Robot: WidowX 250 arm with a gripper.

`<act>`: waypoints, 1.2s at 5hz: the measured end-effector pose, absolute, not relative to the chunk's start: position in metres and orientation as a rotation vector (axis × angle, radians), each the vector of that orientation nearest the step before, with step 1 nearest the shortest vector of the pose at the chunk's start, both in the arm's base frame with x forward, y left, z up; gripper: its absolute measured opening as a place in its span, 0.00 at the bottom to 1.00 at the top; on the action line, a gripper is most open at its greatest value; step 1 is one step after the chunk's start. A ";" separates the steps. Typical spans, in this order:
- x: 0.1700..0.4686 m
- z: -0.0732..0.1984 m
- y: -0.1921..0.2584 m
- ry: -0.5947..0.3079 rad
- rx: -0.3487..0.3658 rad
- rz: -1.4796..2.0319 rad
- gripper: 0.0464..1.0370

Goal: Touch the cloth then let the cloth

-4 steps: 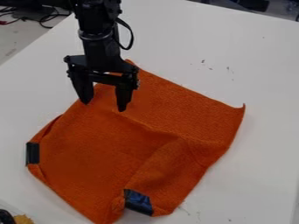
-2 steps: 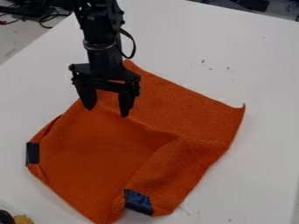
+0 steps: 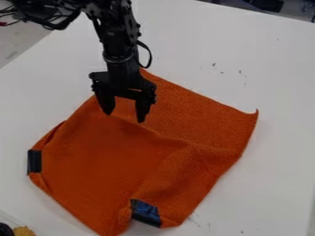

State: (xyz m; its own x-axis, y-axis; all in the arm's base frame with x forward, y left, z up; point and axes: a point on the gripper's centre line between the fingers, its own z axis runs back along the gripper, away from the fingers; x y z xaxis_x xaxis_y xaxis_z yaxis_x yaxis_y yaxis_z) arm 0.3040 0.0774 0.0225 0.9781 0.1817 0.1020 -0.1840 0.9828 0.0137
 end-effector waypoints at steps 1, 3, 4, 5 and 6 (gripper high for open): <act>0.327 0.006 0.078 -0.145 0.039 0.173 0.96; 0.330 0.001 0.080 -0.191 0.050 0.190 0.96; 0.332 0.001 0.085 -0.200 0.037 0.239 0.96; 0.333 0.001 0.098 -0.208 0.056 0.261 0.96; 0.333 0.003 0.120 -0.190 0.101 0.266 0.96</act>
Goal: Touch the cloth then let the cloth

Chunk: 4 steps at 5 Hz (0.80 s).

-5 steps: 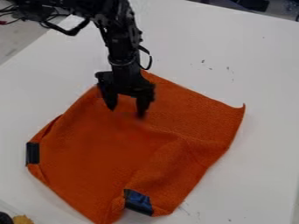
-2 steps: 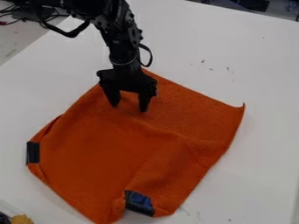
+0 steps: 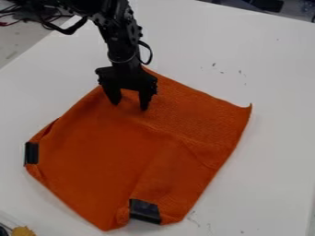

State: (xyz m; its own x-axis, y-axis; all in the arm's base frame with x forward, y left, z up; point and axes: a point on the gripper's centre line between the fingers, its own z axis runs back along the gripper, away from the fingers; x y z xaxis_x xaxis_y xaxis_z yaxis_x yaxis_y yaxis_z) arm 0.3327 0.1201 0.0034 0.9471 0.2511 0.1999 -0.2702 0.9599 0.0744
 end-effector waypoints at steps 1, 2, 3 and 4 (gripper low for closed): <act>0.347 0.009 0.138 -0.130 0.148 0.226 0.96; 0.338 0.011 0.160 -0.108 0.176 0.265 0.96; 0.334 0.012 0.167 -0.097 0.187 0.299 0.96; 0.332 0.012 0.173 -0.103 0.188 0.315 0.96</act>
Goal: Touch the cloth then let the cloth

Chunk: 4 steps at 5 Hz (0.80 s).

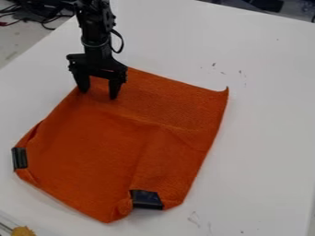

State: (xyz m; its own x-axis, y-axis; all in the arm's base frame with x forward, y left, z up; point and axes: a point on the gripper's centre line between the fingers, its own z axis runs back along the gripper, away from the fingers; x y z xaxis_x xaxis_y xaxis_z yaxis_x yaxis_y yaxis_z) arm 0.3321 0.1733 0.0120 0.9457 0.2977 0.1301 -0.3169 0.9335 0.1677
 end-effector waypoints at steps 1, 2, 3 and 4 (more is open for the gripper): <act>0.334 0.013 0.177 -0.118 0.197 0.306 0.96; 0.336 0.019 0.191 -0.142 0.220 0.320 0.96; 0.344 0.031 0.196 -0.151 0.229 0.288 0.96; 0.346 0.037 0.195 -0.125 0.220 0.274 0.96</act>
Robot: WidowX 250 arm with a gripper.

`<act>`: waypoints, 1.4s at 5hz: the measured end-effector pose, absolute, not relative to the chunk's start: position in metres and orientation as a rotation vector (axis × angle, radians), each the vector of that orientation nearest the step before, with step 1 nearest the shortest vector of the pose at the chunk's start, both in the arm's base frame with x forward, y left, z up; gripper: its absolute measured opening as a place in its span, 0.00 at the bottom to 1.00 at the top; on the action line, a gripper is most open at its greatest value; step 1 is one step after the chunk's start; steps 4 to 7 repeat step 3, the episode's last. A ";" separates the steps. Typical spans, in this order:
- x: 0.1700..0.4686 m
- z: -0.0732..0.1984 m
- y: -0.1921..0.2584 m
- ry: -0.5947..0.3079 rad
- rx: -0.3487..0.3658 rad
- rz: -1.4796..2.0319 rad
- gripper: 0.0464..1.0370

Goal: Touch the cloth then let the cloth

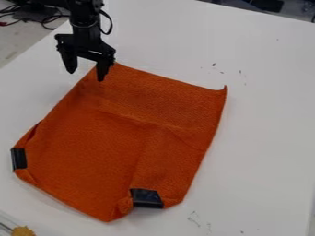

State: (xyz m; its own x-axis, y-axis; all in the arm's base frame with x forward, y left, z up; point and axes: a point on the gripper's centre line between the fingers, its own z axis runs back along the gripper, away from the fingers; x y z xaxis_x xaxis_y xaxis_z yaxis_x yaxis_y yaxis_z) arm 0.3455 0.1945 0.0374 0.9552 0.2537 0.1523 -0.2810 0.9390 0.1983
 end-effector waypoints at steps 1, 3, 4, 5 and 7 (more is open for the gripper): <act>0.345 0.053 0.178 -0.119 0.132 0.268 0.96; 0.342 0.052 0.128 -0.101 0.010 0.233 0.96; 0.342 0.052 0.128 -0.101 0.010 0.233 0.96; 0.342 0.052 0.128 -0.101 0.010 0.233 0.96; 0.342 0.052 0.128 -0.101 0.010 0.233 0.96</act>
